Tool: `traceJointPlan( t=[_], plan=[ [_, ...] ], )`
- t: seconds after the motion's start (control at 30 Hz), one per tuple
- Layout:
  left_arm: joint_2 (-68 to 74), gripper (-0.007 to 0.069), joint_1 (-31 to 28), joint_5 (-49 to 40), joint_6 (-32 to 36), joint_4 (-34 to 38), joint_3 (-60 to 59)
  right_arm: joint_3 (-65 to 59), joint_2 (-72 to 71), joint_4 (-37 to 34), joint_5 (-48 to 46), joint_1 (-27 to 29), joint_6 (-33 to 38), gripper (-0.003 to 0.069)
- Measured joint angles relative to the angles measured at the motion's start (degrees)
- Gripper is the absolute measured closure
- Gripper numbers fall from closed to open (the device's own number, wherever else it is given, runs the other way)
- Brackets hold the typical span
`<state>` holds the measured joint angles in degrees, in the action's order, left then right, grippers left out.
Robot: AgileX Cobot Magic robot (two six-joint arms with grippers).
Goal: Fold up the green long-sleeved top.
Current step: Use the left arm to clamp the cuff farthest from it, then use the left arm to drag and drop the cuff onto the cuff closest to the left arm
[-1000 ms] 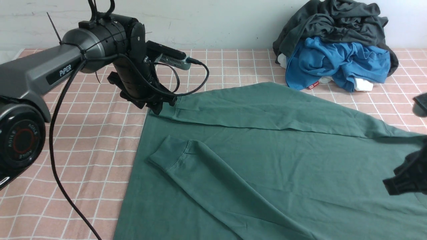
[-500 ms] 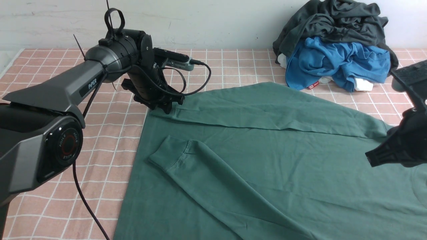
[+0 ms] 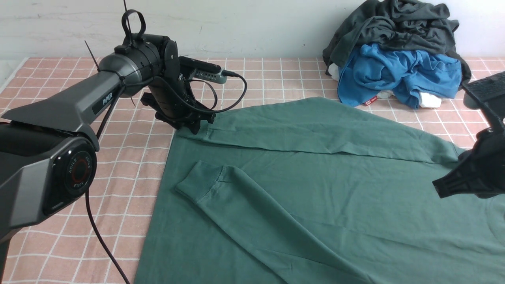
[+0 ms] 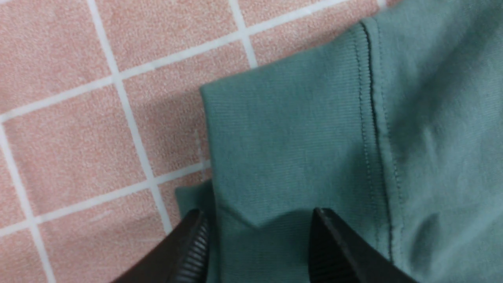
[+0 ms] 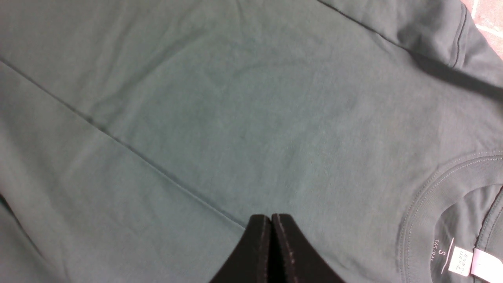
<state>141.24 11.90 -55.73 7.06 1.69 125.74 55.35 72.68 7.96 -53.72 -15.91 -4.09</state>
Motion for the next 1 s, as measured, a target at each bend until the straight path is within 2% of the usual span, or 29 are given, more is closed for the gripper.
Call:
traceJointPlan(
  t=[0.2,0.3,0.33,0.37,0.4,0.43,0.5,0.73,1.0],
  plan=[
    [0.0,0.0312,0.0,-0.4,0.3,1.8,0.0,0.0,0.0,0.0,0.1,0.0,0.0,0.0673],
    [0.0,0.0412,0.0,-1.4,0.4,2.3,0.0,0.0,0.0,0.0,0.3,0.0,0.0,0.0673],
    [0.0,0.0412,0.0,-1.4,0.4,2.3,0.0,0.0,0.0,0.0,0.4,0.0,0.0,0.0673],
    [0.0,0.048,0.0,-1.7,0.4,2.2,0.0,0.0,0.0,0.0,0.4,0.0,0.0,0.0673],
    [0.0,0.0487,0.0,-1.8,0.4,2.2,0.0,0.0,0.0,0.0,0.4,0.0,0.0,0.0673],
    [0.0,0.0551,0.0,-2.4,0.4,2.2,0.0,0.0,0.0,0.0,0.4,0.0,0.0,0.0673],
    [-0.1,0.0601,0.0,-2.8,0.5,2.3,0.1,0.0,0.0,0.0,0.4,0.0,0.0,0.0673],
    [-2.5,0.0617,0.6,-6.3,0.9,3.3,0.1,0.0,0.0,1.1,0.4,0.0,0.8,0.0673],
    [-15.6,0.0617,3.5,-14.3,0.8,10.6,-0.3,1.6,-1.0,1.6,-0.9,0.0,1.3,0.0673]
  ],
)
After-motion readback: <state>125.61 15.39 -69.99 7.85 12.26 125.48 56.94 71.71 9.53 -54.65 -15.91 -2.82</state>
